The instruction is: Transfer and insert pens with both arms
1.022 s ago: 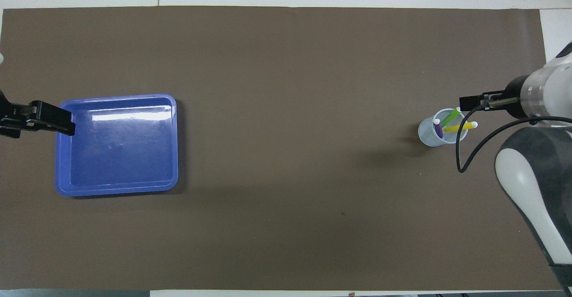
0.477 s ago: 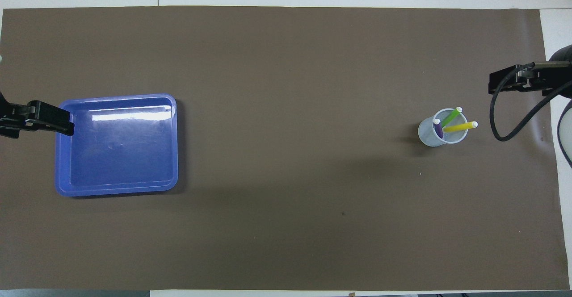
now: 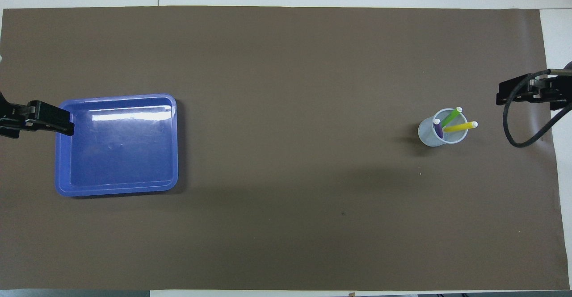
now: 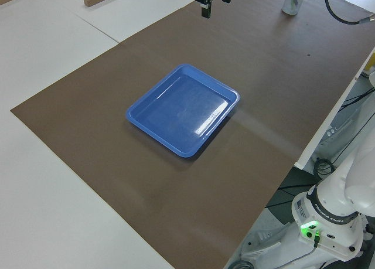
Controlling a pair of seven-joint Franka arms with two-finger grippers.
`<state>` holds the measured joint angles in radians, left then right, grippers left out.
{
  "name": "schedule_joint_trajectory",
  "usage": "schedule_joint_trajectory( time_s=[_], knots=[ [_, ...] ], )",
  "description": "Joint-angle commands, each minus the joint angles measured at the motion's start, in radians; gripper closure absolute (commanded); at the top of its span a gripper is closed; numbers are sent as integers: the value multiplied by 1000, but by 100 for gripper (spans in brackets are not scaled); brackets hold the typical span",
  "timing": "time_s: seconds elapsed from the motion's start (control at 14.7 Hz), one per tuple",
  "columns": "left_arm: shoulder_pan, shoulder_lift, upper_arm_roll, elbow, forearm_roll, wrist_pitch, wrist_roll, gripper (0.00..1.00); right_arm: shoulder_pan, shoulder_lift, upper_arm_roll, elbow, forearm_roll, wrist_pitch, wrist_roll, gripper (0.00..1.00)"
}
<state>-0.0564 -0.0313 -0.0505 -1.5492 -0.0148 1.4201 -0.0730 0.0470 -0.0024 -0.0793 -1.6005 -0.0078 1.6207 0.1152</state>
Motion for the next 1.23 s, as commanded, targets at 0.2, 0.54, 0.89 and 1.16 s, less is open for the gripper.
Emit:
schedule_joint_trajectory(
  time_s=[0.2,0.54,0.89,1.16],
  knots=[
    [10,-21,-6,-19,10,2,4,0,-6,-22,-22,-32,31,2,4,0],
    [10,-21,-6,-19,10,2,4,0,-4,-25,-17,-49,19,18,-28,0],
    [10,-21,-6,-19,10,2,4,0,-10,-25,6,-49,9,16,-29,0],
    [10,-21,-6,-19,10,2,4,0,-33,-25,33,-49,5,14,-26,0]
  ],
)
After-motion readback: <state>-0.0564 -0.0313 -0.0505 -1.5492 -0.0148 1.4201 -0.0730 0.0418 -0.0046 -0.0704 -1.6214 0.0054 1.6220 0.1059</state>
